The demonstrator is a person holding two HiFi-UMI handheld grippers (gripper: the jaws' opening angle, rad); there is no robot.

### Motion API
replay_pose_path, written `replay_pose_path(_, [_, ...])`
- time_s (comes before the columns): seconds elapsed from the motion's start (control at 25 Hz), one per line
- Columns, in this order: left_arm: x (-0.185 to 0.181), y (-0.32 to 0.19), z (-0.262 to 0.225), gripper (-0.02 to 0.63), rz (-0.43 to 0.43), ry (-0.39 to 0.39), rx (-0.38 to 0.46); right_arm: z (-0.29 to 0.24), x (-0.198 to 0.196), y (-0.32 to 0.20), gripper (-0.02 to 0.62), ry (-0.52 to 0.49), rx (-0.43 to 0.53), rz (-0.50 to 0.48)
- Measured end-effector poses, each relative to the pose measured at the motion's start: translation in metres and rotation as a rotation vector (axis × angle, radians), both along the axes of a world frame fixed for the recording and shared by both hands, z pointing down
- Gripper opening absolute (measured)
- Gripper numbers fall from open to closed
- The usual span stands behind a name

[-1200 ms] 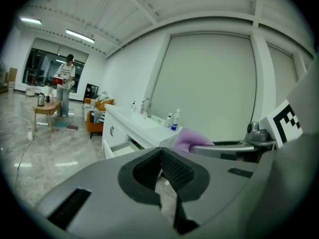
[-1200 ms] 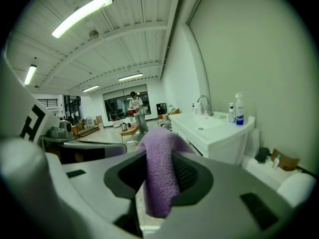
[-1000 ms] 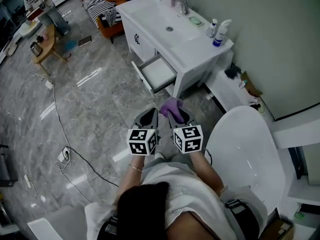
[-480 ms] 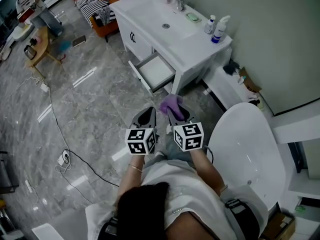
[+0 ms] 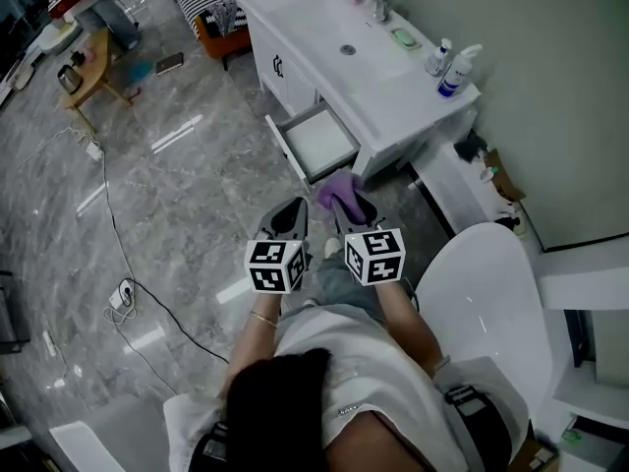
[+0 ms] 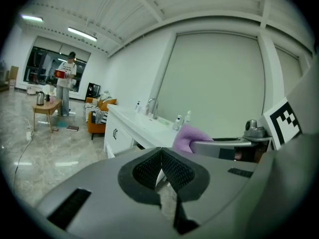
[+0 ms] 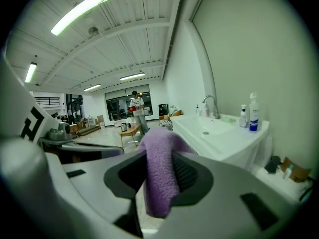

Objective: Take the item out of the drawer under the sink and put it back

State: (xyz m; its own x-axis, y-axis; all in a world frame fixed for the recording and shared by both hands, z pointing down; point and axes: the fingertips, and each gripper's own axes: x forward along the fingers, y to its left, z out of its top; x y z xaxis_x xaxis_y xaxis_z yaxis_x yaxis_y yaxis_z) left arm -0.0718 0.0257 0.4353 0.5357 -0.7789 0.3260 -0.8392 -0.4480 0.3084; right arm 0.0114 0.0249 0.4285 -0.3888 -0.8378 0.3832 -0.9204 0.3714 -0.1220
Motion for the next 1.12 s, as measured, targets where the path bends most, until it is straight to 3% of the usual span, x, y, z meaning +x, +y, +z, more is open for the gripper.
replay_pose_path(0.48, [0.015,-0.079,0.016,0.005,-0.031,0.001,-0.055,0.017,0.015,-0.085,0.132,-0.001,-0.058,-0.056])
replay_pose_path(1.12, [0.057,-0.174,0.034,0.005,-0.079,-0.055,-0.102,0.031,0.039,-0.176,0.132,-0.067,-0.095,-0.149])
